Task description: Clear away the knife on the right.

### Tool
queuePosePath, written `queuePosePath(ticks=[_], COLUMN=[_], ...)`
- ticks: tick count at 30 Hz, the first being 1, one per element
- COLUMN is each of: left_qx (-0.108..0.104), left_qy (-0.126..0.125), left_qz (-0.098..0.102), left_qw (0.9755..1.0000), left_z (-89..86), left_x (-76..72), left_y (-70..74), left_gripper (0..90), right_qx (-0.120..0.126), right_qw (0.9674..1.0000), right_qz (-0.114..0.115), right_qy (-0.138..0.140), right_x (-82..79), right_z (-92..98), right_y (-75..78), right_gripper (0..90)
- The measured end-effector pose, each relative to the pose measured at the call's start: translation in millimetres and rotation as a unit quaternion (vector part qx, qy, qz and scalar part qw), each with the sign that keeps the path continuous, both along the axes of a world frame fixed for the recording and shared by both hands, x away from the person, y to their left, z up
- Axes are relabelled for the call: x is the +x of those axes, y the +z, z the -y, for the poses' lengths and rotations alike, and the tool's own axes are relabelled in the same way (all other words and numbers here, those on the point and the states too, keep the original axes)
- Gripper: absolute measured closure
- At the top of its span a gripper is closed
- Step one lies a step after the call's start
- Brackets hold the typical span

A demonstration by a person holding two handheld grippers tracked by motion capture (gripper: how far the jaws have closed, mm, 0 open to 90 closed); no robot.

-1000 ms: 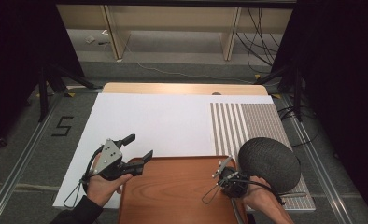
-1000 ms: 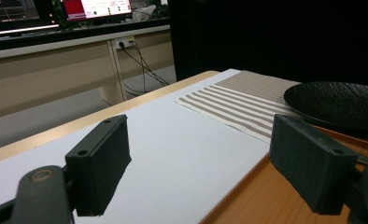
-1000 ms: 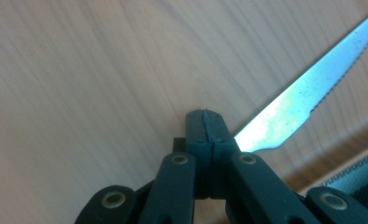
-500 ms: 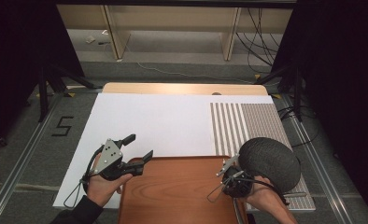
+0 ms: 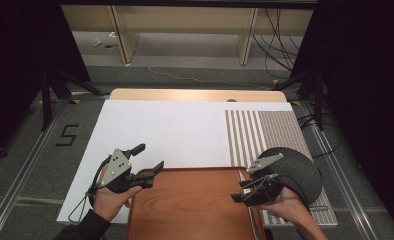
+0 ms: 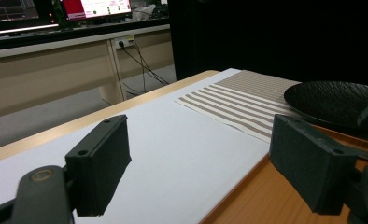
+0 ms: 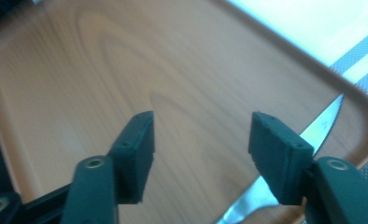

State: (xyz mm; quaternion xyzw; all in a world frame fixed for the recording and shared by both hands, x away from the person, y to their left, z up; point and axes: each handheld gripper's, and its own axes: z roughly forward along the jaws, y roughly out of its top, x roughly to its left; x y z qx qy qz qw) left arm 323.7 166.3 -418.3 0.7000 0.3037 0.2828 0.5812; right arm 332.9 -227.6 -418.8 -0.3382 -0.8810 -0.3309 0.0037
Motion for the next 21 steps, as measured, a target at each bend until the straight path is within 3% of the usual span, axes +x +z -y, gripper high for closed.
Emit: queuePosePath(ticks=[6, 14, 21], left_qx=[-0.001, 0.000, -0.001], left_qy=[0.001, 0.000, 0.003], left_qz=[-0.001, -0.002, -0.004], left_qw=[1.0000, 1.0000, 1.0000], left_z=[-1.0, -0.5, -1.1], left_x=[-0.1, 0.3, 0.4], left_y=[-0.2, -0.3, -0.8], left_gripper=[19.8, 19.8, 19.8], right_qx=[0.050, 0.076, 0.100], right_qw=[0.9981, 0.9944, 0.9909], right_qz=[0.017, 0.043, 0.047], right_qy=[-0.033, -0.059, -0.077], right_x=[1.8, 1.5, 0.8], right_z=[13.3, 29.0, 42.1], right_y=[9.1, 15.2, 18.7], right_gripper=[34.6, 31.4, 27.9])
